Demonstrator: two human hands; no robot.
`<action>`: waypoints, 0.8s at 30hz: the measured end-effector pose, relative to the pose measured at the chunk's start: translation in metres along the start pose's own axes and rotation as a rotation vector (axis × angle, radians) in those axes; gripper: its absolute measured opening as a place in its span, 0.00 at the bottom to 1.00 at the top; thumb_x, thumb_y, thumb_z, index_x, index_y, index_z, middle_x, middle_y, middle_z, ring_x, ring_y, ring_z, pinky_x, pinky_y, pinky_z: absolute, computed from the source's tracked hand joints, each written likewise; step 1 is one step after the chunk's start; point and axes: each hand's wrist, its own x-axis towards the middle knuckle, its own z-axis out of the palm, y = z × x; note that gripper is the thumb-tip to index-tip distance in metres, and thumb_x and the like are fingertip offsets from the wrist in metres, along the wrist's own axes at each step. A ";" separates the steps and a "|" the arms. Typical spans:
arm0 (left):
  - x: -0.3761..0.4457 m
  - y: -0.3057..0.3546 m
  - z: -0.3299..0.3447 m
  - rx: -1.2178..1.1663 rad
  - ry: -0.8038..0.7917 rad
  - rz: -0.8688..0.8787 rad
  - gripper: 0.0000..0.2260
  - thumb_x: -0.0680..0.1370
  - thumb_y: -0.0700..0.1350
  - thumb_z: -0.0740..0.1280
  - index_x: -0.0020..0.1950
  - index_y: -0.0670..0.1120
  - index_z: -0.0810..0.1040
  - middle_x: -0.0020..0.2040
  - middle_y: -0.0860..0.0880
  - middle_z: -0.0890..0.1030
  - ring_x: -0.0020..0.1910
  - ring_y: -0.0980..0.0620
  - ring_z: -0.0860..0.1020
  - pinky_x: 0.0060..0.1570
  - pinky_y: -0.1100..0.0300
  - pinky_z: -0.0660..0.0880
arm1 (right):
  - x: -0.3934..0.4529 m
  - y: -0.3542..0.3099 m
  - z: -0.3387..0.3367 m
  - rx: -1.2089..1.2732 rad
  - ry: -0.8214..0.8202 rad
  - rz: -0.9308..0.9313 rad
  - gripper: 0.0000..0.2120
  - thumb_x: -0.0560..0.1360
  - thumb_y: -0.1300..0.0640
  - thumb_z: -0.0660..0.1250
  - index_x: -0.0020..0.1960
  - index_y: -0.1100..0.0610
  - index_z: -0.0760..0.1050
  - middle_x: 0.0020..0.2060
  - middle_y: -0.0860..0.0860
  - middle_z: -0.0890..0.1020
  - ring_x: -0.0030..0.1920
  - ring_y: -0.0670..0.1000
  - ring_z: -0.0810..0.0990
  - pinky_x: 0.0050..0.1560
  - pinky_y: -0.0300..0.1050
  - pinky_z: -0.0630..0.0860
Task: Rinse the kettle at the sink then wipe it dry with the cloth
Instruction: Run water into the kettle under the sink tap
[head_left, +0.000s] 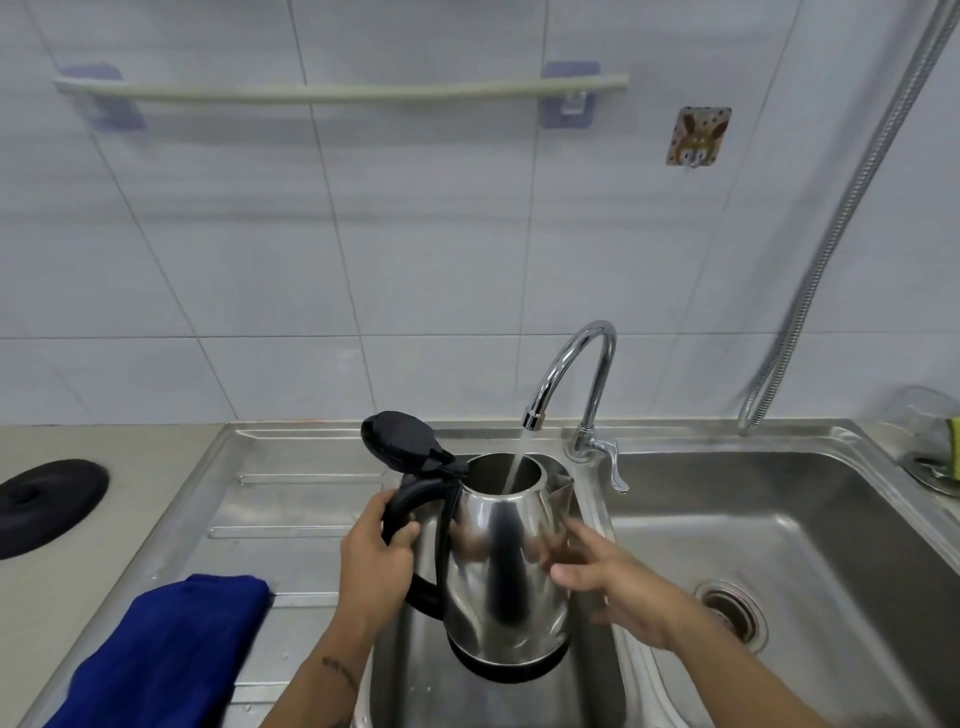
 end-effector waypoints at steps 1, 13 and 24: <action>-0.002 0.001 0.000 -0.006 0.000 -0.005 0.16 0.76 0.32 0.67 0.55 0.52 0.79 0.48 0.53 0.84 0.51 0.56 0.80 0.53 0.59 0.74 | 0.002 0.003 0.004 -0.013 0.020 -0.026 0.42 0.60 0.53 0.78 0.71 0.38 0.69 0.58 0.46 0.83 0.58 0.49 0.80 0.49 0.47 0.73; -0.006 0.008 -0.009 -0.208 -0.046 -0.139 0.15 0.74 0.31 0.70 0.54 0.48 0.82 0.49 0.51 0.85 0.50 0.52 0.83 0.48 0.64 0.75 | -0.005 -0.006 0.018 0.003 0.108 -0.190 0.25 0.67 0.63 0.78 0.61 0.52 0.76 0.34 0.39 0.83 0.37 0.39 0.83 0.34 0.31 0.74; 0.007 0.008 0.007 -0.201 -0.091 -0.160 0.15 0.72 0.31 0.72 0.52 0.49 0.83 0.47 0.51 0.86 0.51 0.50 0.83 0.62 0.51 0.77 | 0.006 -0.004 0.010 0.067 0.166 -0.194 0.25 0.60 0.58 0.77 0.56 0.54 0.76 0.42 0.51 0.81 0.43 0.48 0.83 0.48 0.44 0.76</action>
